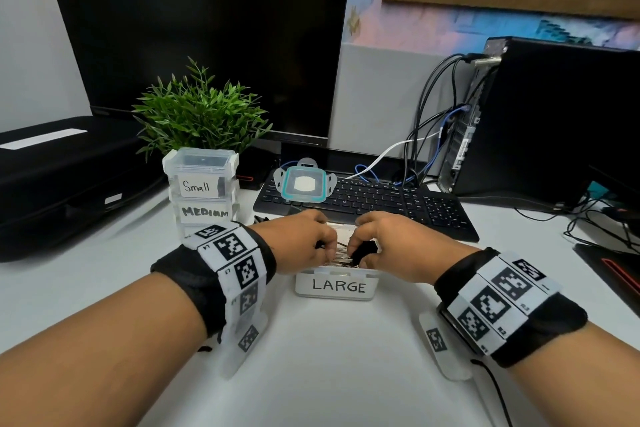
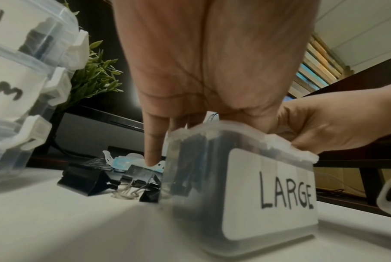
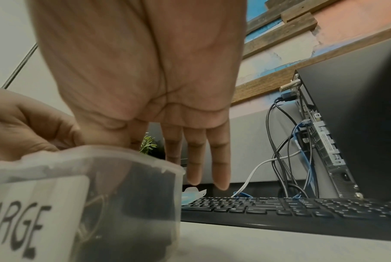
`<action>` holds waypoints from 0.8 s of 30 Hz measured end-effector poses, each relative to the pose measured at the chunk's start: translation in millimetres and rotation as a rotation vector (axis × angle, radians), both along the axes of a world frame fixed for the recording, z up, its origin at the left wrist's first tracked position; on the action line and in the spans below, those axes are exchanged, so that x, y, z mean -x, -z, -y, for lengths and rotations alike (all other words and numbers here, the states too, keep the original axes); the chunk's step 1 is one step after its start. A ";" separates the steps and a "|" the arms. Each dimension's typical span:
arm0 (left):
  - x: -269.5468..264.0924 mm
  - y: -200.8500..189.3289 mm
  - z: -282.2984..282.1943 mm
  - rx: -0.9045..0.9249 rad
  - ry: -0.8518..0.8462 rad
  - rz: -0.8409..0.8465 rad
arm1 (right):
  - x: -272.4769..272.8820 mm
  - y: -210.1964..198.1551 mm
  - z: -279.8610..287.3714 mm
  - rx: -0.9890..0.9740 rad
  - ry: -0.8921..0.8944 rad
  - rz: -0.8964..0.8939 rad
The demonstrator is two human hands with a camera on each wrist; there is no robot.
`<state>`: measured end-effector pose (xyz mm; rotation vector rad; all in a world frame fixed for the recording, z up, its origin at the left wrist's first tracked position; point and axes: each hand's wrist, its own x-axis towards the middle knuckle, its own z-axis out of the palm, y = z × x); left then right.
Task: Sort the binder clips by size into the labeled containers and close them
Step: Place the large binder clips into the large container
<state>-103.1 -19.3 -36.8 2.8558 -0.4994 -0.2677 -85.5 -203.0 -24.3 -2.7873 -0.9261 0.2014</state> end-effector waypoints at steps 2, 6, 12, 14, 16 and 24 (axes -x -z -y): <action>-1.2 0.0 -2.6 -0.034 0.016 0.000 | -0.2 0.7 -1.1 -0.014 0.012 0.009; -2.3 0.9 -6.1 -0.054 0.051 0.001 | 0.9 1.2 -5.5 -0.006 0.054 0.033; 0.0 -4.5 0.3 -0.028 0.060 0.108 | 2.1 1.2 -8.6 0.043 0.089 0.063; 0.1 -7.6 5.1 -0.057 0.060 0.135 | 2.2 1.8 -8.0 0.049 0.095 0.071; -1.0 -7.6 8.3 -0.081 0.040 0.146 | 1.9 2.6 -6.9 0.051 0.100 0.072; -6.1 -3.3 14.8 -0.183 -0.002 0.202 | -0.8 1.8 2.9 -0.045 0.107 0.006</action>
